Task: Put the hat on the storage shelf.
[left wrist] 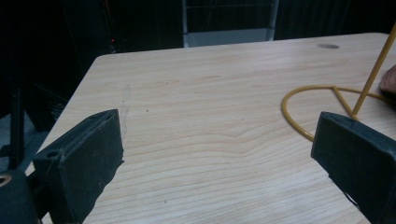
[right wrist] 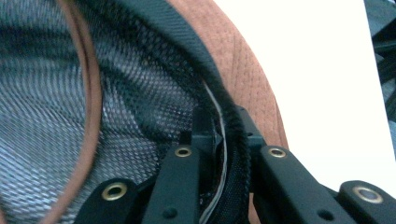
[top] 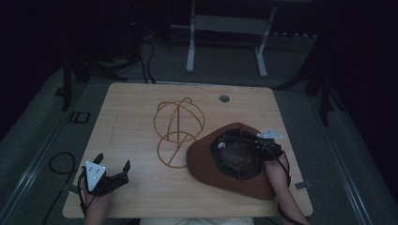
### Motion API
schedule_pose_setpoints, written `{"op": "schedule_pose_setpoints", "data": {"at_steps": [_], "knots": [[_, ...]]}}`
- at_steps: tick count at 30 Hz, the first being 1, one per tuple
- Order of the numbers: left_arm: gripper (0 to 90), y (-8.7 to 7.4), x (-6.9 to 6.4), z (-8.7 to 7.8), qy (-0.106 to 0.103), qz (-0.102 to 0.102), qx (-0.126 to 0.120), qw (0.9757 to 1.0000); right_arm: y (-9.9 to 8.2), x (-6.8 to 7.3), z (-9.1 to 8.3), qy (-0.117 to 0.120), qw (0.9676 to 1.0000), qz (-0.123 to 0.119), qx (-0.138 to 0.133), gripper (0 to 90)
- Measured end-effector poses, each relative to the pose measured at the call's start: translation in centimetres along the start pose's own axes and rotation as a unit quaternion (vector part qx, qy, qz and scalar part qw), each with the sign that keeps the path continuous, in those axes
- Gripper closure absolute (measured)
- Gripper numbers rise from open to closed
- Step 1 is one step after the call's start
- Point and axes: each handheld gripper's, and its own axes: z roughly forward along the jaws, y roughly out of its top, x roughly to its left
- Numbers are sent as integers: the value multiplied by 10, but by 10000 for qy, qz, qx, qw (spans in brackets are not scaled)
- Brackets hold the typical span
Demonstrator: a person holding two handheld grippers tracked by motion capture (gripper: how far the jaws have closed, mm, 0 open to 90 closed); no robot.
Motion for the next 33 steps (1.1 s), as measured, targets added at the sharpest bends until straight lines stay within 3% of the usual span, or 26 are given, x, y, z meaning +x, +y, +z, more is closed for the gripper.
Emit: {"op": "schedule_pose_setpoints", "data": {"at_steps": [1,2,3,9,12,15,18,22,27,31,33], "knots": [[29,0,0,0,0,0,0,10000,2,-1,-2,15,10000,39,-49,838],[29,1,1,-1,-163,-189,-131,9996,4,-3,-6,57,9998,112,-147,839],[30,1,1,-1,-197,-203,-150,9995,7,-4,-9,94,9997,123,-197,839],[30,1,-3,0,-143,109,9,9998,19,-8,-30,223,9976,279,-587,843],[30,2,-5,0,-90,147,24,9998,25,-9,-39,263,9964,319,-739,843],[30,3,-6,-1,-158,45,31,9999,33,-12,-52,314,9942,402,-944,844],[29,5,-7,-1,-284,-23,64,9996,41,-15,-64,399,9909,519,-1172,844],[30,6,-11,-1,-685,-17,118,9976,49,-17,-79,431,9869,597,-1433,844],[30,13,-20,-2,-797,143,452,9957,59,-23,-93,467,9825,699,-1664,844],[29,19,-25,-5,-914,160,529,9943,63,-27,-99,457,9802,766,-1768,843],[30,29,-34,-7,-1111,140,596,9919,67,-33,-105,476,9776,866,-1860,843]]}}
